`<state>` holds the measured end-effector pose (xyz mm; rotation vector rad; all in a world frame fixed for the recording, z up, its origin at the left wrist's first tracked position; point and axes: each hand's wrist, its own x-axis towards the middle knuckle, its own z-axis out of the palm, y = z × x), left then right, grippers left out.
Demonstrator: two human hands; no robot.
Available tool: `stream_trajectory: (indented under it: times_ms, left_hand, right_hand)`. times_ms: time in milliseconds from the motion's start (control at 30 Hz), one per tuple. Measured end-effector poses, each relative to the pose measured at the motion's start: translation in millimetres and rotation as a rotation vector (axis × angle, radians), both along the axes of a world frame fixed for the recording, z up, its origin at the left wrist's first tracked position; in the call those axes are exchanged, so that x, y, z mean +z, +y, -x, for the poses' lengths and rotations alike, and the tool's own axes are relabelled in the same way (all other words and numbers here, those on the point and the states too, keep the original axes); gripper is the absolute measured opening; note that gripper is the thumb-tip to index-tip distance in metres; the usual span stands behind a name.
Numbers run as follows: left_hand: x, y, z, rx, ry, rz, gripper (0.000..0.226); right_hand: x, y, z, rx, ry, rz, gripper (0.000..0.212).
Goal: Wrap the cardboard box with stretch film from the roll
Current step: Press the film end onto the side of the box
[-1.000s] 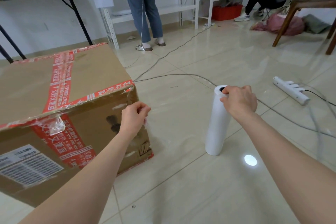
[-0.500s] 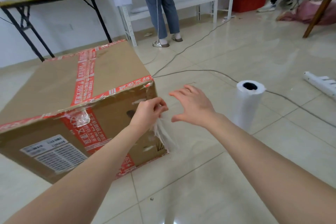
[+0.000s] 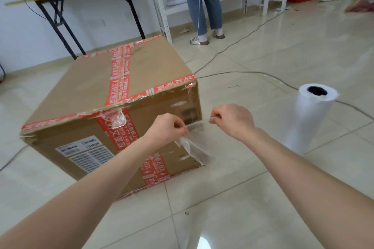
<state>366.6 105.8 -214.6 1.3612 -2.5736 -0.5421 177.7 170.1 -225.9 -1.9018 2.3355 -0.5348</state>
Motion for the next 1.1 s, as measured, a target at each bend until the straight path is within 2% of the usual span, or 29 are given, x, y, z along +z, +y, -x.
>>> stream_trajectory:
  times_ms: [167, 267, 367, 533, 667, 933, 1100]
  left_hand:
    - [5, -2, -13, 0.079, 0.173, 0.119, 0.011]
    - [2, 3, -16, 0.080, 0.328, 0.092, 0.011]
    - [3, 7, -21, 0.098, 0.462, 0.060, 0.014]
    - [13, -1, -34, -0.034, 0.313, 0.379, 0.012]
    - [22, -9, -38, -0.071, 0.165, 0.539, 0.016]
    - [27, -17, -37, 0.066, -0.035, 0.539, 0.023]
    - [36, -14, -34, 0.083, -0.201, 0.560, 0.025]
  right_hand:
    - [6, -1, 1, -0.074, -0.093, 0.028, 0.020]
    - [8, -4, -3, -0.065, -0.141, 0.025, 0.024]
    - [8, -10, -8, -0.086, -0.166, 0.110, 0.030]
    - [8, -21, -16, -0.140, -0.246, 0.237, 0.024]
    - [8, -28, -21, -0.162, -0.268, 0.252, 0.021]
    - [13, -43, -27, -0.204, -0.286, 0.298, 0.026]
    - [18, -53, -29, -0.228, -0.316, 0.259, 0.033]
